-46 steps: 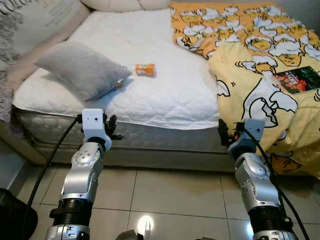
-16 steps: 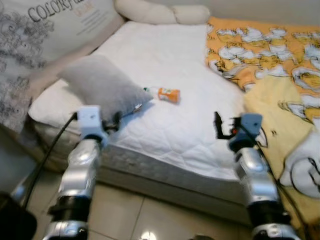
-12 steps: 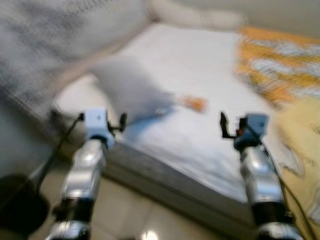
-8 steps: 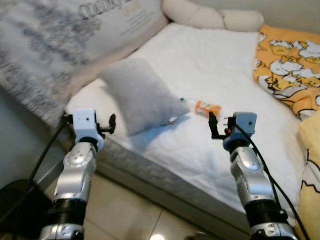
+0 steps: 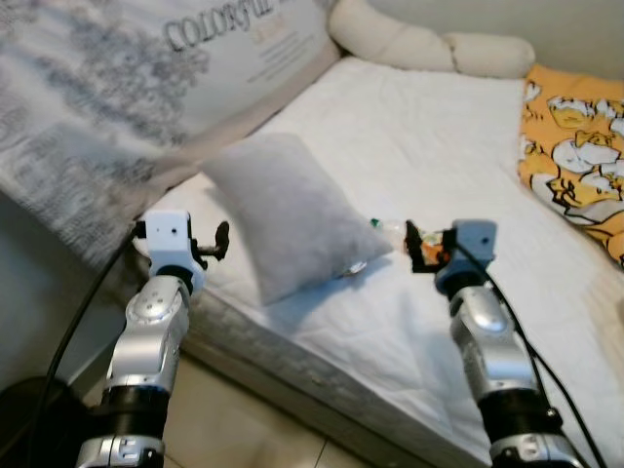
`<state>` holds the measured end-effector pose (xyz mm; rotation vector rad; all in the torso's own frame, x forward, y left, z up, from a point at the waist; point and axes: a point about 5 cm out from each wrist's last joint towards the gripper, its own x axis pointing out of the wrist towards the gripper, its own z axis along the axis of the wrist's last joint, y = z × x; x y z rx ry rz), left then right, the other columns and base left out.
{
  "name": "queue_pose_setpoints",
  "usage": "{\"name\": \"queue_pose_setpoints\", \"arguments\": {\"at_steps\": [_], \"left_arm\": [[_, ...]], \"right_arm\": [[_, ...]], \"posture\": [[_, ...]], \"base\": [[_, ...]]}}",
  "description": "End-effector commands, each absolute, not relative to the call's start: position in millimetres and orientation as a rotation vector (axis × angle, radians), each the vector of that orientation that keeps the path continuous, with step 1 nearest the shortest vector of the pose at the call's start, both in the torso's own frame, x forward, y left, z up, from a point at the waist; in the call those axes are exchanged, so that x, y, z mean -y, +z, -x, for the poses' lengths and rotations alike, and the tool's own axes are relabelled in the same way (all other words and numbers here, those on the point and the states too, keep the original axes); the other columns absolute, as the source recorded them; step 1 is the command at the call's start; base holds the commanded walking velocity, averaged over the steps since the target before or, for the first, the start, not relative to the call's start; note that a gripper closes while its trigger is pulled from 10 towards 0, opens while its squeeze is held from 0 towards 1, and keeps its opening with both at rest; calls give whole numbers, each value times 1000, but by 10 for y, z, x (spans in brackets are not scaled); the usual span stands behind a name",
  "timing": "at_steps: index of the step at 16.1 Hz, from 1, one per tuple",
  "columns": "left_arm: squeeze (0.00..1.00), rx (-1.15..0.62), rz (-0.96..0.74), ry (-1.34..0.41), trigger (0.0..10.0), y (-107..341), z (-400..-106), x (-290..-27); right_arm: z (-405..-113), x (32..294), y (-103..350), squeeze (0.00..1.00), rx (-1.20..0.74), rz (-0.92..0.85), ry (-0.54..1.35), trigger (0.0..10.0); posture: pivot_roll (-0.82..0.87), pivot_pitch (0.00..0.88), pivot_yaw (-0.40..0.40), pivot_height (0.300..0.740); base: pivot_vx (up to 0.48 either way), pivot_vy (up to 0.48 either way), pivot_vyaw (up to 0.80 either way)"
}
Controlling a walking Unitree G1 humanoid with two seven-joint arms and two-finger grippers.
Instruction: Clean up the room
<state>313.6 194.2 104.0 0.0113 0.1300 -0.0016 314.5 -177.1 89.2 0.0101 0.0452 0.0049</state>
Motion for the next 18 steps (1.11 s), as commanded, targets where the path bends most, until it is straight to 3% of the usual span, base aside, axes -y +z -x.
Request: {"name": "queue_pose_setpoints", "arguments": {"at_steps": [1,7,8,9,10,11,12,13,14,18], "left_arm": [[1000,-129,-17,-24,10000,1052,-3150,-1868],[1000,-155,-79,-83,10000,1026,-3117,-1861],[1000,-156,-121,-186,10000,1036,-3092,-1795],[1000,-161,-159,-273,10000,1038,-3064,-1741],[988,-170,-189,-344,10000,1035,-3037,-1707],[941,-191,-214,-396,10000,1023,-3016,-1697],[608,-218,-256,-464,10000,1007,-2990,-1689],[494,-225,-264,-488,10000,1002,-2982,-1681],[0,-254,-278,-566,10000,1010,-2940,-1641],[0,-292,-321,-732,10000,1042,-2813,-1534]], "right_arm": [[-3166,1867,905,1000,-57,3,-20,10000],[-3259,2044,850,1000,-169,204,4,10000],[-3292,2060,812,1000,-226,262,53,10000],[-3316,2071,793,800,-264,299,93,10000],[-3352,2084,790,118,-293,341,123,10000],[-3385,2089,779,0,-331,380,162,10000],[-3422,2117,744,0,-404,444,207,10000],[-3429,2127,724,0,-434,455,221,10000],[-3471,2164,712,0,-502,475,227,10000],[-3531,2359,790,0,-560,638,158,10000]], "posture": [[33,0,47,740],[36,0,50,740],[39,0,50,740],[40,0,51,740],[40,0,54,740],[41,0,55,740],[43,0,58,740],[43,0,58,740],[54,0,61,740],[116,0,42,740]], "base": [[368,0,0],[117,0,0],[0,0,0],[0,0,0],[0,0,0],[0,0,0],[0,0,0],[0,0,0],[0,0,0],[0,0,0]]}}
